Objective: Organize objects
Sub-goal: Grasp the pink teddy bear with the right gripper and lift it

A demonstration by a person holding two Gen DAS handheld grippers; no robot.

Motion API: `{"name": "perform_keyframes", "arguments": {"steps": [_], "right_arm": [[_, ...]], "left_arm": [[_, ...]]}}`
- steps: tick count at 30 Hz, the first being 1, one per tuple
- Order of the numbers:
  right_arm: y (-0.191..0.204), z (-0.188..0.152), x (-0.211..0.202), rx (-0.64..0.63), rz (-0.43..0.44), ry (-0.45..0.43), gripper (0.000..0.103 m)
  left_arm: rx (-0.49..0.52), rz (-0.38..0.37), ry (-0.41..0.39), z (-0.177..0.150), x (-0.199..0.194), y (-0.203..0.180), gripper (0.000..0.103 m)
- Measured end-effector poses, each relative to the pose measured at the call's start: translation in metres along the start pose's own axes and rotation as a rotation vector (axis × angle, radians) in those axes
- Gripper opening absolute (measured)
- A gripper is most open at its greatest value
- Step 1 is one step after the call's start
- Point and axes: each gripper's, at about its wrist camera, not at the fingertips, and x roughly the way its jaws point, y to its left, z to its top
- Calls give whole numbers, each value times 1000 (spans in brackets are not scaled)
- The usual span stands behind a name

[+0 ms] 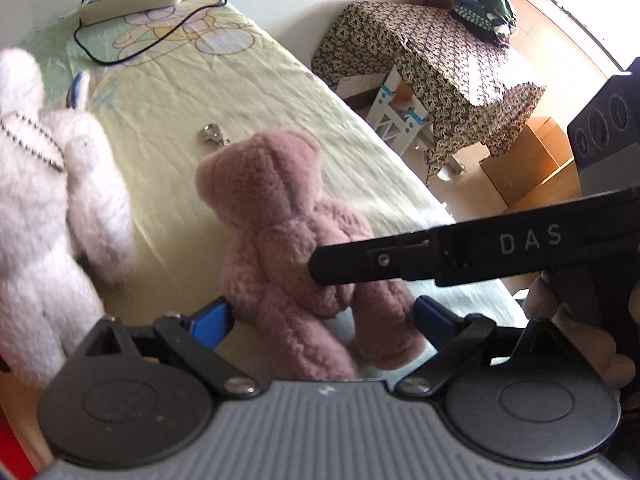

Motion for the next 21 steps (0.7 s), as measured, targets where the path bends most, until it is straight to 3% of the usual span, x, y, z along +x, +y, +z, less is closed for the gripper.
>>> {"name": "perform_keyframes", "arguments": {"steps": [5,12,21], "right_arm": [[16,-18,-6,-63,5,34,47],[43,-31,-11,-155,29,14,35],[84,-30,10,-234,89,-33,36]], "left_arm": [[12,-13,8,-26,-14,-2,97],[4,14,-41,-49,-35,1,98],[7,73,-84,-75,-56,-2,98]]}}
